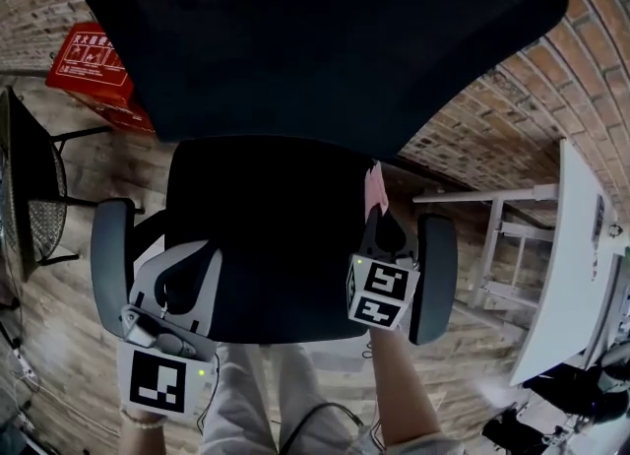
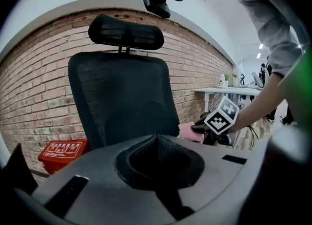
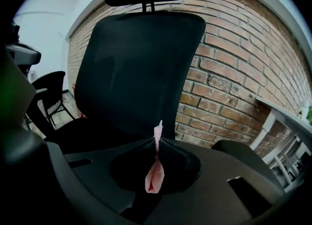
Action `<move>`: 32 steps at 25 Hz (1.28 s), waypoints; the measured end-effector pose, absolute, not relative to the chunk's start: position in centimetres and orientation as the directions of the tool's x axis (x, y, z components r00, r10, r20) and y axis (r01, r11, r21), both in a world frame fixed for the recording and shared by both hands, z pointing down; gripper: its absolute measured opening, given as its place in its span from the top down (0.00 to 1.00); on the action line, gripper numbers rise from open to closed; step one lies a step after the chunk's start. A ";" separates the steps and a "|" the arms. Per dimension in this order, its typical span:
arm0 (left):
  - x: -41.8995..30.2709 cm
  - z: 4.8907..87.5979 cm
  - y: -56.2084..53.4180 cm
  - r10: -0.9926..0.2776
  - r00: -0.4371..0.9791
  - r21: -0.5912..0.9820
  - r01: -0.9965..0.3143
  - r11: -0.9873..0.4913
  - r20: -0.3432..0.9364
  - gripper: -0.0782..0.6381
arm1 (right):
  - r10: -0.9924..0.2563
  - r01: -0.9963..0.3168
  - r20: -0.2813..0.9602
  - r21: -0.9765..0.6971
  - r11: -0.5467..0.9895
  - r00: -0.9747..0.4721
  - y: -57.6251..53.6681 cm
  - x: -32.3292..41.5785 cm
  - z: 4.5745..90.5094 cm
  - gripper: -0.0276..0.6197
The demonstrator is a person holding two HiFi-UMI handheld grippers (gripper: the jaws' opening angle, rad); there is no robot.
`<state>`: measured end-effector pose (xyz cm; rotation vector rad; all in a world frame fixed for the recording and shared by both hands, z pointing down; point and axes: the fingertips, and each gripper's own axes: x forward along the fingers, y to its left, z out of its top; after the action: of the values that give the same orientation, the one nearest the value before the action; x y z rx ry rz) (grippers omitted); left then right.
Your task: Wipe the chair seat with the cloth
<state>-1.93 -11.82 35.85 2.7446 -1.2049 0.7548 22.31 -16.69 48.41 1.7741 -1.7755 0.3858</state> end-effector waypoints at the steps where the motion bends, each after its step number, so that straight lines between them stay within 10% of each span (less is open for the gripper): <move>1: -2.2 36.3 -11.9 -0.676 0.578 -0.140 -0.704 -0.697 0.457 0.87 | -0.803 -0.974 0.590 0.220 0.060 0.084 -17.1 22.5 48.9 0.88; 12: -4.1 39.1 -13.1 -0.669 0.575 -0.100 -0.719 -0.688 0.471 0.87 | -0.746 -0.957 0.643 0.290 0.026 0.175 -20.0 24.3 54.8 0.88; 32: -8.1 39.7 -12.0 -0.733 0.491 -0.064 -0.809 -0.584 0.471 0.87 | -0.641 -0.964 0.763 0.101 0.247 -0.084 -22.2 14.2 61.2 0.88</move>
<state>-8.13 -12.05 39.67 2.5657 -1.3392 0.6890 14.21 -22.21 61.25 1.4729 -1.8074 0.5734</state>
